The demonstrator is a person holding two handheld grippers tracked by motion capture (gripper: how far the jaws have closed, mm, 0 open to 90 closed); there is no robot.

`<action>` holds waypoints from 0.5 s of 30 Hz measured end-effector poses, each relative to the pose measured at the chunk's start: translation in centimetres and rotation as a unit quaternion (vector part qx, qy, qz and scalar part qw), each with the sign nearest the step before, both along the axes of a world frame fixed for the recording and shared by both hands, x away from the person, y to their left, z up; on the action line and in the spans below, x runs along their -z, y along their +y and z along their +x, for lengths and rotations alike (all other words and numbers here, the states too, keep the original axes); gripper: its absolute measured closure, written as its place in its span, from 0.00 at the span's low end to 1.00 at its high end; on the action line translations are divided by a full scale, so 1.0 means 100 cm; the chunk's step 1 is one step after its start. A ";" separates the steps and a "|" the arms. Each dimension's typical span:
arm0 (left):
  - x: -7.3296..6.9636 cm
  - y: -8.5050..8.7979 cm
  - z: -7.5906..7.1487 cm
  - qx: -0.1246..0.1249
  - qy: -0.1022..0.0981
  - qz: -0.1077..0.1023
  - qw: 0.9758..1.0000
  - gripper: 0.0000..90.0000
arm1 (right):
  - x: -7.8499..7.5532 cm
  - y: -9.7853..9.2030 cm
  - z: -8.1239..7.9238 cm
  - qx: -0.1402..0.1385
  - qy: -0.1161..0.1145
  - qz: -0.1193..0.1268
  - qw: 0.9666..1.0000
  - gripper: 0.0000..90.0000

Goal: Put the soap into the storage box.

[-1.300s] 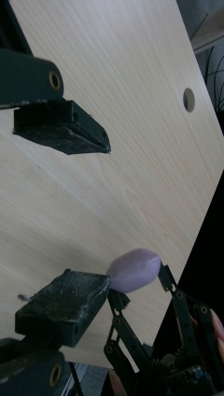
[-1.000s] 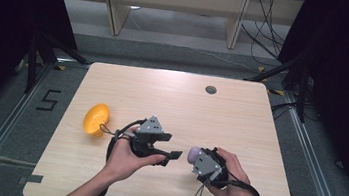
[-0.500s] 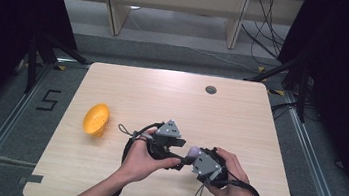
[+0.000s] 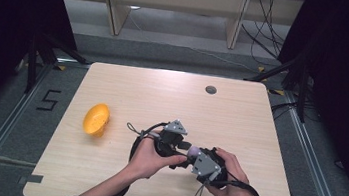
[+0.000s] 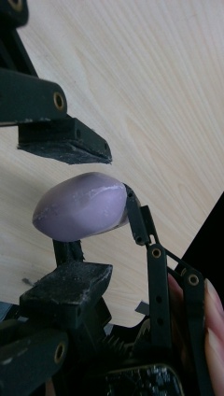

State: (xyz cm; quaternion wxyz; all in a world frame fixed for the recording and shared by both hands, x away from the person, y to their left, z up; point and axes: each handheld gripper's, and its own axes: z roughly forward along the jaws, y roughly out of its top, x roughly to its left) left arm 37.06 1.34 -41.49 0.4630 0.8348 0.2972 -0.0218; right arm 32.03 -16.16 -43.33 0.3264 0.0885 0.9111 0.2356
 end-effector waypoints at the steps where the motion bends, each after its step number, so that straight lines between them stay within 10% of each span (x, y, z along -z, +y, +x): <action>1: 0.001 0.000 0.001 -0.003 0.008 -0.001 1.000 0.44 | 0.000 0.000 0.000 0.001 0.001 0.001 1.000 0.56; 15: 0.005 -0.004 0.012 0.009 0.050 -0.011 0.999 0.52 | -0.002 0.001 -0.001 -0.003 -0.009 0.004 1.000 0.56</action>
